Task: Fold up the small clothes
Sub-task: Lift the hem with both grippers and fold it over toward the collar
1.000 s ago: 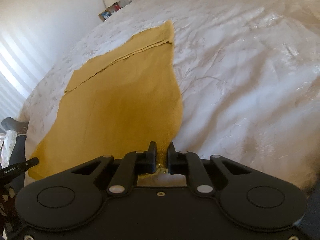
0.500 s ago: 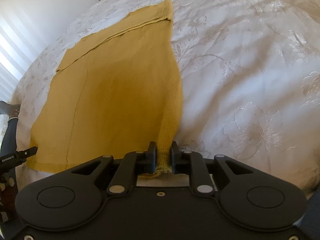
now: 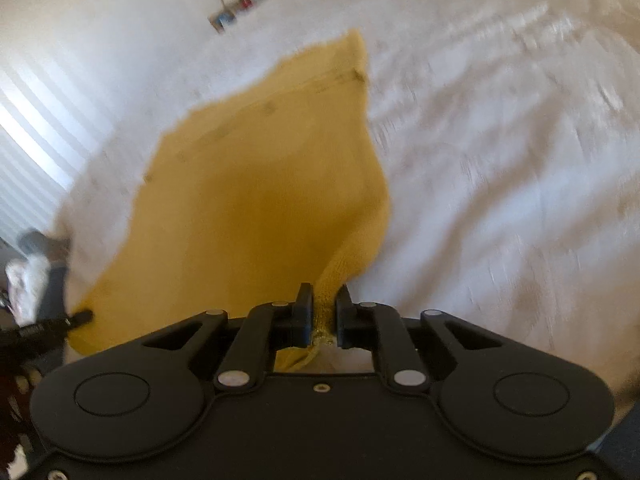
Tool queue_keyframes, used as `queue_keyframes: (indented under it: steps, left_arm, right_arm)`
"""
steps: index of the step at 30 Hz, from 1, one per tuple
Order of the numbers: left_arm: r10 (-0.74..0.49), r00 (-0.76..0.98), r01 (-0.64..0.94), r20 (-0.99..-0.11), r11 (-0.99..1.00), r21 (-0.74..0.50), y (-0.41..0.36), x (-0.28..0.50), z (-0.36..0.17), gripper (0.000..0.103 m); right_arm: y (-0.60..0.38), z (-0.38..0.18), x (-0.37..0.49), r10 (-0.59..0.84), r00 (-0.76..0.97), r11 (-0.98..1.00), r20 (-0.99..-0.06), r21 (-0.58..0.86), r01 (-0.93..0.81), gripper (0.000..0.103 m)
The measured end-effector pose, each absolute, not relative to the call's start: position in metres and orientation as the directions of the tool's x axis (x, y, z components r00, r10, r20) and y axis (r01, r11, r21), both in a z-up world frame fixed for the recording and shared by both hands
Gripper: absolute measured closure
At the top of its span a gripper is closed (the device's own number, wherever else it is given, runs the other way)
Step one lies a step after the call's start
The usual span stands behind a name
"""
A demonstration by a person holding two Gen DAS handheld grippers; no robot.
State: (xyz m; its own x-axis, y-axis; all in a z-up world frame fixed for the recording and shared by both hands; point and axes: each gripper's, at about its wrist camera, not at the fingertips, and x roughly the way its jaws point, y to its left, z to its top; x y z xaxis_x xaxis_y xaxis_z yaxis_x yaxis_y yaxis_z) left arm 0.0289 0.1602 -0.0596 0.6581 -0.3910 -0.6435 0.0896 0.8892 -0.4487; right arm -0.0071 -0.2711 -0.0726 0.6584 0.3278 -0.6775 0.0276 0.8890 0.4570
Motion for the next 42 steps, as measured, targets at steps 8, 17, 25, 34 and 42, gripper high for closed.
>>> queue_keyframes:
  steps: [8,17,25,34,42]
  left_arm:
    - [-0.405,0.72,0.121,-0.563,0.873,-0.473,0.158,0.047,-0.028,0.097]
    - [-0.389,0.773,0.142,-0.502,0.876,-0.46,0.155,0.084,-0.011,0.097]
    - [-0.365,0.817,0.145,-0.448,0.88,-0.452,0.158,0.136,0.004,0.097]
    - [-0.331,0.84,0.151,-0.431,0.904,-0.4,0.147,0.207,0.009,0.097]
    - [-0.296,0.843,0.145,-0.449,0.929,-0.339,0.135,0.258,-0.006,0.097]
  right_arm:
    - [-0.273,-0.035,0.017,0.326,0.76,0.876,-0.563,0.482,-0.018,0.085]
    - [-0.278,-0.018,0.057,0.302,0.812,0.877,-0.499,0.48,-0.031,0.085]
    - [-0.286,-0.006,0.118,0.276,0.844,0.88,-0.461,0.474,-0.029,0.085]
    - [-0.287,-0.005,0.206,0.235,0.866,0.897,-0.442,0.442,-0.017,0.085]
    - [-0.285,-0.031,0.268,0.186,0.854,0.908,-0.486,0.416,0.039,0.085]
